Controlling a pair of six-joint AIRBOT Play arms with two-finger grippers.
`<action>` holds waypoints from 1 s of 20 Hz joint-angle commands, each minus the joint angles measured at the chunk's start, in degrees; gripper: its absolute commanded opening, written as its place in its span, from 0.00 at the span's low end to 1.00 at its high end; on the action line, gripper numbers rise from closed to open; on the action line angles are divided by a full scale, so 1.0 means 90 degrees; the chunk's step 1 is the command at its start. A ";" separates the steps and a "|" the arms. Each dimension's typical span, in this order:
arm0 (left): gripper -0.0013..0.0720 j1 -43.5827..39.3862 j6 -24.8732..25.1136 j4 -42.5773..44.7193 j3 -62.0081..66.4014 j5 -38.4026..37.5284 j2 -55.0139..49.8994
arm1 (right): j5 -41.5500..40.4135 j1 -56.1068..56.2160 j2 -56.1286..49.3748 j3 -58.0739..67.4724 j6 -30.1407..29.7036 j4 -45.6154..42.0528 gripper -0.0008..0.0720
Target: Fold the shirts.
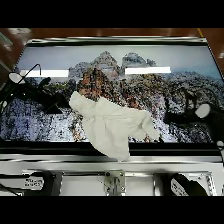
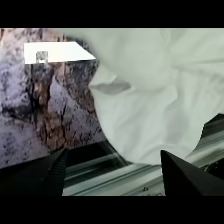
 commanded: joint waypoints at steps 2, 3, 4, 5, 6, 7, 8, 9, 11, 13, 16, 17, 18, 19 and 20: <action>0.94 -0.0172 0.0255 -0.0100 -0.2288 0.0527 0.0906 | 0.1683 -0.1916 0.0270 -0.0454 -0.1124 0.0947 0.80; 0.95 -0.0376 0.0488 -0.0568 -0.2883 0.0818 0.0923 | 0.1610 -0.2125 0.0270 -0.0602 -0.1212 0.1382 0.80; 0.95 -0.0571 0.0726 -0.1078 -0.3332 0.1100 0.0901 | 0.1498 -0.2227 0.0270 -0.0721 -0.1251 0.1719 0.80; 0.95 -0.0777 0.0877 -0.1513 -0.3687 0.1452 0.0899 | 0.1384 -0.2227 0.0270 -0.0792 -0.1248 0.1889 0.80; 0.95 -0.1037 0.0964 -0.1814 -0.3954 0.1809 0.0896 | 0.1287 -0.2188 0.0270 -0.0828 -0.1246 0.2021 0.80; 0.95 -0.1302 0.0967 -0.1889 -0.4102 0.2076 0.0896 | 0.1212 -0.2144 0.0270 -0.0828 -0.1243 0.2076 0.80; 0.95 -0.1591 0.0964 -0.1875 -0.4160 0.2283 0.0886 | 0.1141 -0.2106 0.0270 -0.0826 -0.1243 0.2115 0.80; 0.95 -0.1836 0.0964 -0.1885 -0.4155 0.2433 0.0855 | 0.1076 -0.2096 0.0270 -0.0828 -0.1236 0.2125 0.81; 0.95 -0.2234 0.0959 -0.2098 -0.4148 0.2841 0.0748 | 0.0954 -0.2098 0.0267 -0.0828 -0.1219 0.2113 0.88; 0.95 -0.2514 0.0964 -0.2441 -0.4141 0.3031 0.0537 | 0.0896 -0.2096 0.0228 -0.0828 -0.1207 0.2115 0.88; 0.90 -0.2861 0.0998 -0.2968 -0.4141 0.3070 0.0148 | 0.0903 -0.2096 0.0027 -0.0828 -0.1207 0.2123 0.88; 0.82 -0.2931 0.1013 -0.3215 -0.4141 0.3213 0.0109 | 0.0906 -0.2096 -0.0075 -0.0828 -0.1207 0.2127 0.88; 0.64 -0.2965 0.1015 -0.3463 -0.4141 0.3368 0.0107 | 0.0916 -0.2096 -0.0182 -0.0835 -0.1207 0.2135 0.88; 0.33 -0.2963 0.1037 -0.3694 -0.4133 0.3485 0.0112 | 0.0930 -0.2089 -0.0291 -0.0840 -0.1205 0.2132 0.88; 0.17 -0.2956 0.1239 -0.3793 -0.4075 0.3500 0.0124 | 0.0925 -0.2030 -0.0406 -0.0840 -0.1207 0.2127 0.88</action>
